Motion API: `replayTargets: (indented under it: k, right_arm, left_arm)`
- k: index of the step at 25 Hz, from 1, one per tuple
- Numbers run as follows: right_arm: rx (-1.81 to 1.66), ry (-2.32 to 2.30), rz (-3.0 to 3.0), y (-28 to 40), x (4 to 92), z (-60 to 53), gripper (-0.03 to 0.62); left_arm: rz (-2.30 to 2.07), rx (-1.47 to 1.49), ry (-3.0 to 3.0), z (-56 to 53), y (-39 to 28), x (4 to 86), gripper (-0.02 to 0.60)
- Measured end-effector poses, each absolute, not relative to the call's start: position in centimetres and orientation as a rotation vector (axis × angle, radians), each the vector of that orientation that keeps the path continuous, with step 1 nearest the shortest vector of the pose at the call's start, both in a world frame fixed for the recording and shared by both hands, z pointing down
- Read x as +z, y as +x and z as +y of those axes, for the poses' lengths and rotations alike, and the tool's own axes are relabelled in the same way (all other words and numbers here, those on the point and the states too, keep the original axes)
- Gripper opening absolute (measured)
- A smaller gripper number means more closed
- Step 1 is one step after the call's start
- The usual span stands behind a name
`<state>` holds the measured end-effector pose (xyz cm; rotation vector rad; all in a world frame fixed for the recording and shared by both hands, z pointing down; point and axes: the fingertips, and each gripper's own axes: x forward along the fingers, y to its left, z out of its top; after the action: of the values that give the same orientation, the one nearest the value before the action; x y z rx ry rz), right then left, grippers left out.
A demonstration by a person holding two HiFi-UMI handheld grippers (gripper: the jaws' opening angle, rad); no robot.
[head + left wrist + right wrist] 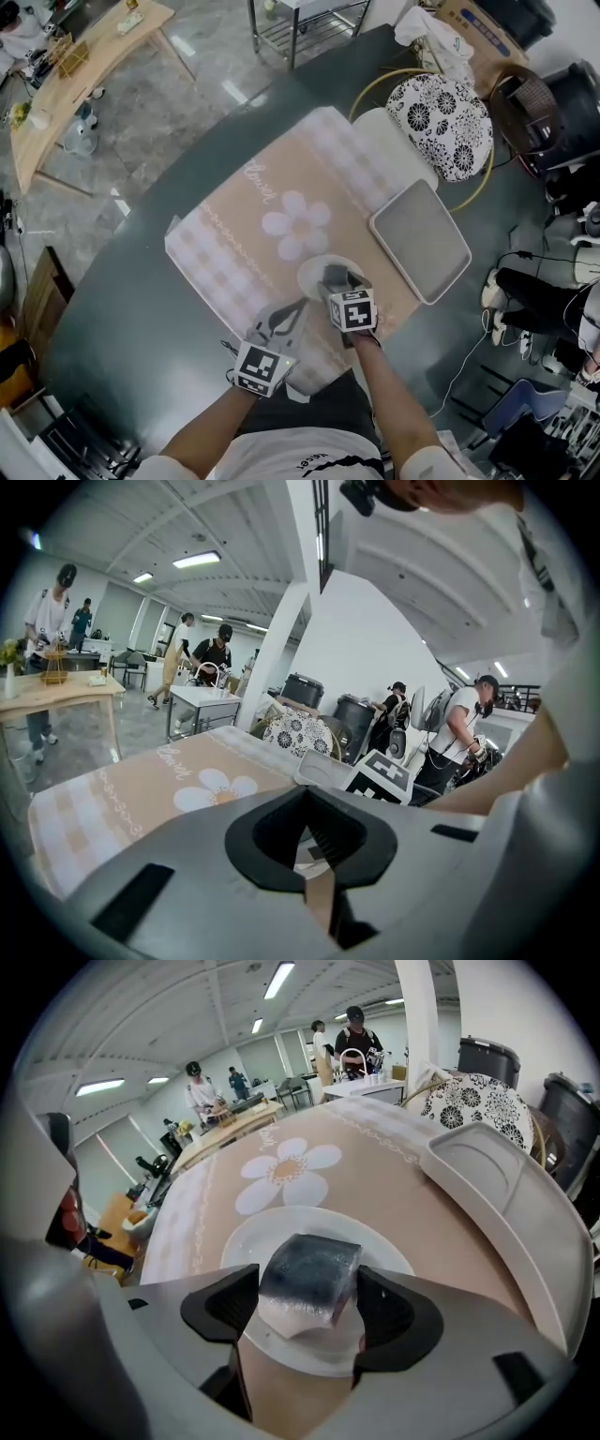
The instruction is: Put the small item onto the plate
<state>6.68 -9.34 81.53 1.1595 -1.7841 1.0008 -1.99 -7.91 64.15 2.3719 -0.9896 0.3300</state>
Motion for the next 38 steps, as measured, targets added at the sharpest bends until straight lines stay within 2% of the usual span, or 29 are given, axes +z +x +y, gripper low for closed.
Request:
replayTargets:
  k: [8, 23, 25, 26, 27, 28, 38]
  right_arm:
    - [1.023, 1.152, -1.813, 6.6, 78.9, -8.9, 0.336]
    - [0.991, 1.112, -2.168, 5.8, 63.2, -7.6, 0.334]
    - [0.948, 1.116, -2.226, 5.8, 60.7, -7.6, 0.303]
    - [0.914, 1.138, -2.246, 6.0, 59.6, -7.6, 0.246]
    - [0.879, 1.167, -2.263, 6.3, 58.4, -7.6, 0.136]
    - [0.857, 1.190, -2.282, 6.4, 57.3, -7.5, 0.069]
    - [0.723, 1.217, -2.522, 5.6, 48.3, -6.0, 0.035]
  left_arm:
    - [-0.999, 0.358, 2.364, -7.5, -2.1, 62.7, 0.005]
    - [-1.072, 0.306, 2.356, -5.3, 1.7, 54.3, 0.005]
    - [-1.097, 0.297, 2.357, -5.0, 2.0, 53.0, 0.005]
    - [-1.109, 0.291, 2.356, -4.8, 2.2, 52.3, 0.005]
    - [-1.119, 0.286, 2.356, -4.5, 2.3, 51.7, 0.005]
    - [-1.128, 0.282, 2.357, -4.3, 2.4, 51.1, 0.005]
    - [-1.237, 0.192, 2.369, -2.7, 2.5, 45.2, 0.005]
